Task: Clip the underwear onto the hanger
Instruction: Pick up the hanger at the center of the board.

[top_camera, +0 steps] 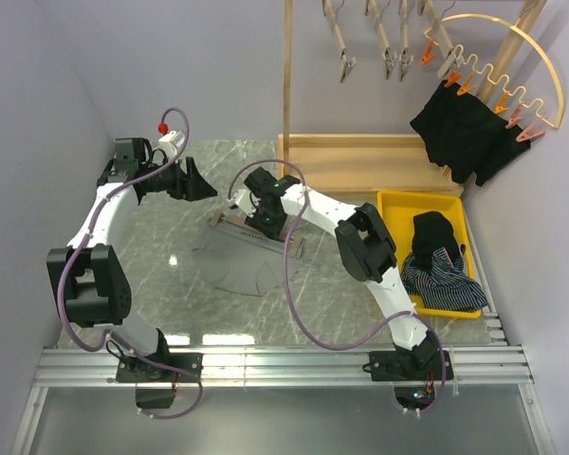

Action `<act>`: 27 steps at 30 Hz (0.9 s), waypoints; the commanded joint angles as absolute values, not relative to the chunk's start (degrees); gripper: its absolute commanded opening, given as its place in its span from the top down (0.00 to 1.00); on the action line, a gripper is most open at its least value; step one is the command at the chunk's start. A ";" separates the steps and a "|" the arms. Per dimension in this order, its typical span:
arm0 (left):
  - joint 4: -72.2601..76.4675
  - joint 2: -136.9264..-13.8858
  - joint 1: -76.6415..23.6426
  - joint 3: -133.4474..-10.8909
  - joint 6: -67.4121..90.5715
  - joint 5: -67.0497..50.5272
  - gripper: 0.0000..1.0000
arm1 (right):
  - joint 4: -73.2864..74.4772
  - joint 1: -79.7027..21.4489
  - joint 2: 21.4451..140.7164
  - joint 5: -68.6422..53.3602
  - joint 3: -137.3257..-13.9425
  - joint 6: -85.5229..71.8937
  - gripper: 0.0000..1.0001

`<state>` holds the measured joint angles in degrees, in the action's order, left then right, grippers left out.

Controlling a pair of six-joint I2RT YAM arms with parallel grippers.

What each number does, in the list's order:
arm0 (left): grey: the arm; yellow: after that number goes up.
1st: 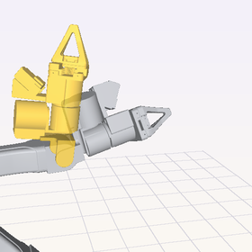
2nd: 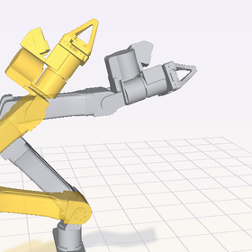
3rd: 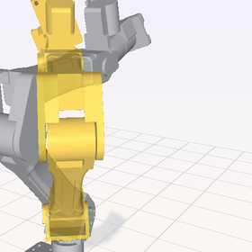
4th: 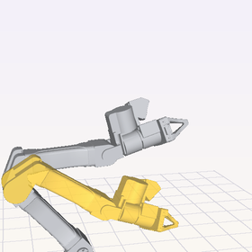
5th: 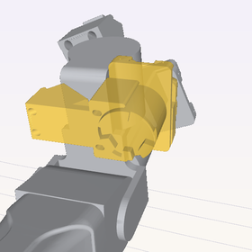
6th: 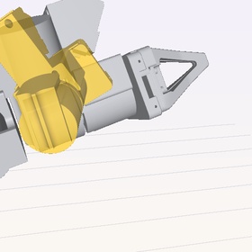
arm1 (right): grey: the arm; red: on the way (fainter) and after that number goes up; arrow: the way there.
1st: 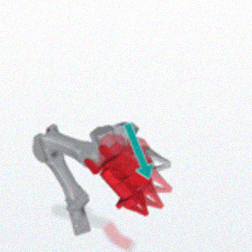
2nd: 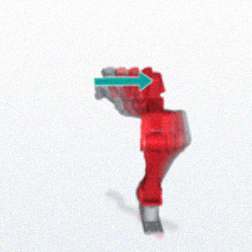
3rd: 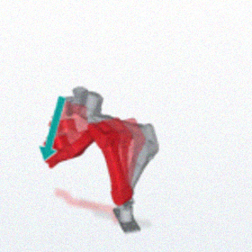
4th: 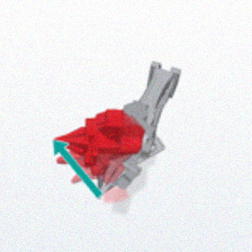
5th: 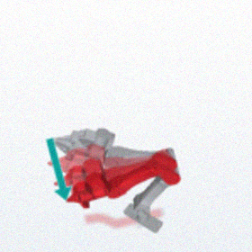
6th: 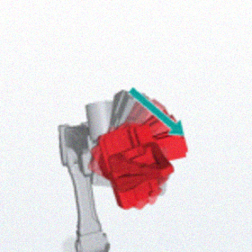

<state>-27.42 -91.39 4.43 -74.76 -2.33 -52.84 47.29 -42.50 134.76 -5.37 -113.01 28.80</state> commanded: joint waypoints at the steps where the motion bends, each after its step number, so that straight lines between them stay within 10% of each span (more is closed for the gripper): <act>1: -26.46 -89.91 4.66 -76.38 -2.29 -52.91 0.25 | 52.21 -42.54 137.73 -3.95 -110.22 29.27 0.95; 27: -26.01 -89.12 4.83 -77.70 -3.34 -59.15 0.25 | 22.25 -42.80 102.67 -5.27 -78.50 40.69 1.00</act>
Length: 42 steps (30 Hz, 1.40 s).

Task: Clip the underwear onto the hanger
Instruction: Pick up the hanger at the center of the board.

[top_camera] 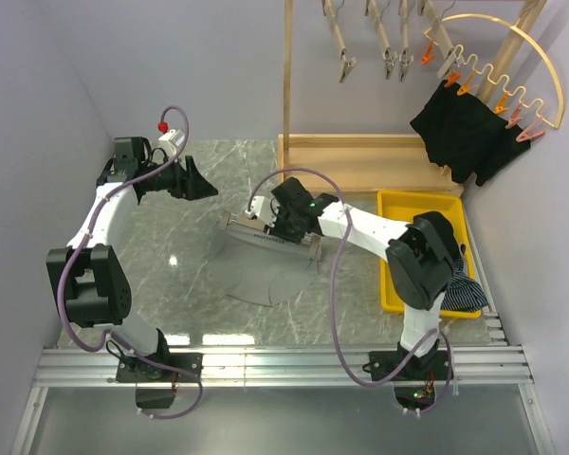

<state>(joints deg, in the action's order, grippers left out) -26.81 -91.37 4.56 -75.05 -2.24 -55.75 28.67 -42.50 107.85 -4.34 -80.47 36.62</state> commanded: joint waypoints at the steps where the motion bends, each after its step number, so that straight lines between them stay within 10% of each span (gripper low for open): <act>1: -26.02 -88.86 4.83 -77.78 -3.69 -60.46 0.25 | 21.28 -42.80 101.70 -5.53 -76.40 42.52 1.00; 42: -5.80 -78.93 -11.68 -65.57 23.64 -80.15 0.43 | -11.42 -46.58 72.16 -24.61 -48.34 61.96 1.00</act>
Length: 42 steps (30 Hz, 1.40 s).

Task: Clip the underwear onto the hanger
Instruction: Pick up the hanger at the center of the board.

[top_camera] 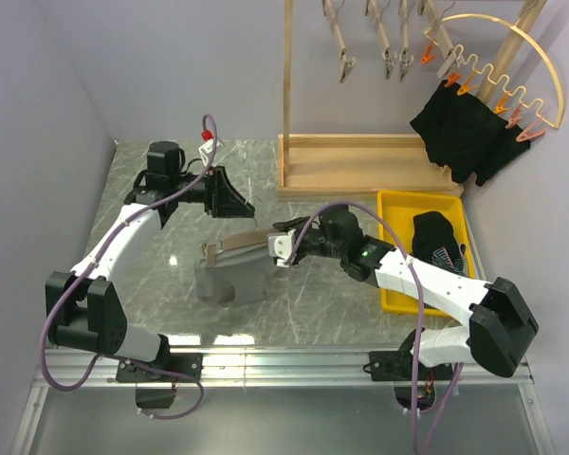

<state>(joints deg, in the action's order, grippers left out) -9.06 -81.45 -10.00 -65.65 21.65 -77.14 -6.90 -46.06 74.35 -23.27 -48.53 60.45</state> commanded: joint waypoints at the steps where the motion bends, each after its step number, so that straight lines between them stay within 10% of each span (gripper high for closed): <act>1: -5.28 -78.75 -12.04 -65.39 23.90 -80.50 0.43 | -12.30 -46.67 71.98 -24.96 -48.17 62.05 1.00; 17: -7.90 -78.75 -16.43 -65.56 22.68 -83.41 1.00 | -18.02 -47.64 70.40 -24.09 -43.85 64.25 0.98; 24: -7.13 -77.70 -16.44 -65.66 22.76 -80.78 1.00 | -17.58 -47.64 70.23 -15.23 -45.53 59.24 0.23; 42: 7.20 -68.29 -18.28 -58.19 29.26 -56.69 1.00 | 2.21 -47.46 52.57 -7.04 -45.18 38.84 0.22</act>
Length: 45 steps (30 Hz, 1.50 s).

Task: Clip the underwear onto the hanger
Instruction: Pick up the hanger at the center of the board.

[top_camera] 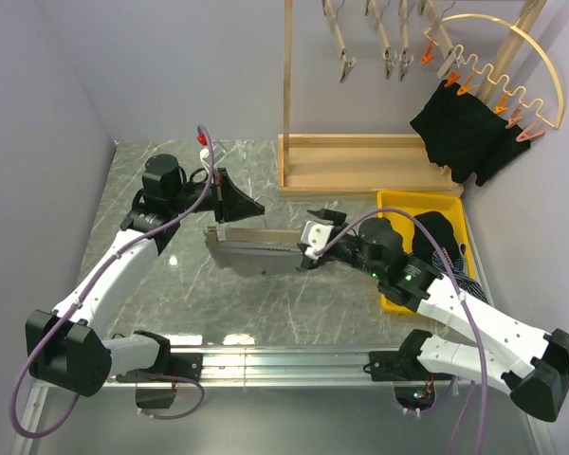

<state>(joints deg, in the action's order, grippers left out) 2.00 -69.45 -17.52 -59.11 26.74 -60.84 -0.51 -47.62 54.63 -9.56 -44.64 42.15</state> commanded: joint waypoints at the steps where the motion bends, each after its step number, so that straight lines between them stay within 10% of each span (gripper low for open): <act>1: 7.90 -68.47 -18.72 -58.10 30.31 -57.04 1.00 | 1.33 -47.46 52.30 -6.60 -43.52 40.15 0.22; 24: 4.76 -71.19 -24.26 -57.48 38.76 -40.35 1.00 | -4.47 -50.80 52.92 -27.52 -47.11 56.96 0.18; 36: -11.15 -70.05 -24.61 -66.34 40.78 -11.29 1.00 | 11.84 -50.63 62.49 -1.06 -63.36 13.56 0.19; 45: -13.89 -71.28 -28.04 -71.80 41.92 -0.18 1.00 | 15.22 -39.74 66.61 -15.18 -67.14 -27.65 0.35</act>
<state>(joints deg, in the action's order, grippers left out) -13.85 -71.20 -27.09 -68.90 40.40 -4.97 14.61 -42.30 64.64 -8.97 -63.11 -8.43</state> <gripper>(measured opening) 0.053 0.665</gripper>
